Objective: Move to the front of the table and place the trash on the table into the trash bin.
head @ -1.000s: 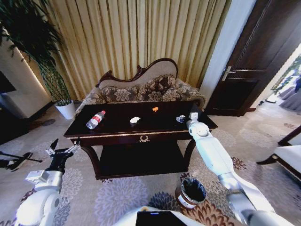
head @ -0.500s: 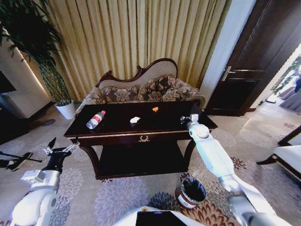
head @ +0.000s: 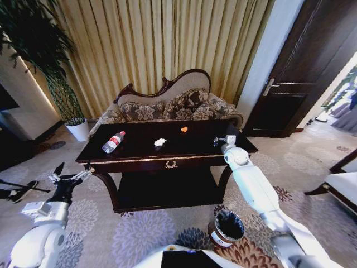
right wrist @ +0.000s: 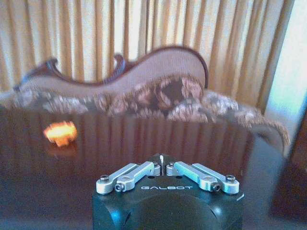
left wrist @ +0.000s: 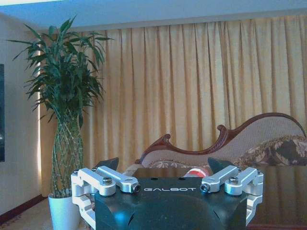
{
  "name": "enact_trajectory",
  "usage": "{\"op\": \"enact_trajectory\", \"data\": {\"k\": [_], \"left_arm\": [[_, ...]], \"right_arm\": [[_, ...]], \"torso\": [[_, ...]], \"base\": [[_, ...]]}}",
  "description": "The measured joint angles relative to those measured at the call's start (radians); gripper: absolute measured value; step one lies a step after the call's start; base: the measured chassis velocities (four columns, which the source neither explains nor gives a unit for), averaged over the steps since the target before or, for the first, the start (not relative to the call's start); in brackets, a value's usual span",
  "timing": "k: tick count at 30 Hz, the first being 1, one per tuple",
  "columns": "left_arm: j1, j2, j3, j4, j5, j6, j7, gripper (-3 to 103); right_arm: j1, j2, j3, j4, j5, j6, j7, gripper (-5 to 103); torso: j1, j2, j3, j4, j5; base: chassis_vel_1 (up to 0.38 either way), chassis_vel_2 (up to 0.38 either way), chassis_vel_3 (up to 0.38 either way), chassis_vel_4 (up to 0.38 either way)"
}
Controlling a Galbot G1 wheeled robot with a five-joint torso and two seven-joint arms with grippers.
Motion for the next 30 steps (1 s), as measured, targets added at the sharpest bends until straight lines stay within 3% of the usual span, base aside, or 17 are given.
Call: {"op": "enact_trajectory", "data": {"k": [10,18,30], "left_arm": [[-0.023,-0.007,0.000,-0.008,-0.011,0.007,-0.015,100],[-0.030,0.007,0.004,-0.015,-0.014,0.018,-0.019,100],[-0.031,0.013,0.005,-0.027,-0.018,0.032,-0.020,100]], "right_arm": [[-0.170,-0.038,0.183,0.313,0.172,0.011,0.000,1],[-0.318,-0.045,0.337,0.439,0.163,0.053,0.000,1],[-0.413,-0.034,0.385,0.477,0.156,0.080,0.000,1]], "torso": [[0.000,0.000,0.000,-0.0001,0.0000],[0.000,0.000,0.000,-0.0003,0.0001],[0.000,0.000,0.000,-0.0001,0.0001]], "base": [[0.000,0.000,0.000,0.000],[0.000,0.000,0.000,0.000],[0.061,-0.063,-0.059,0.057]]}}
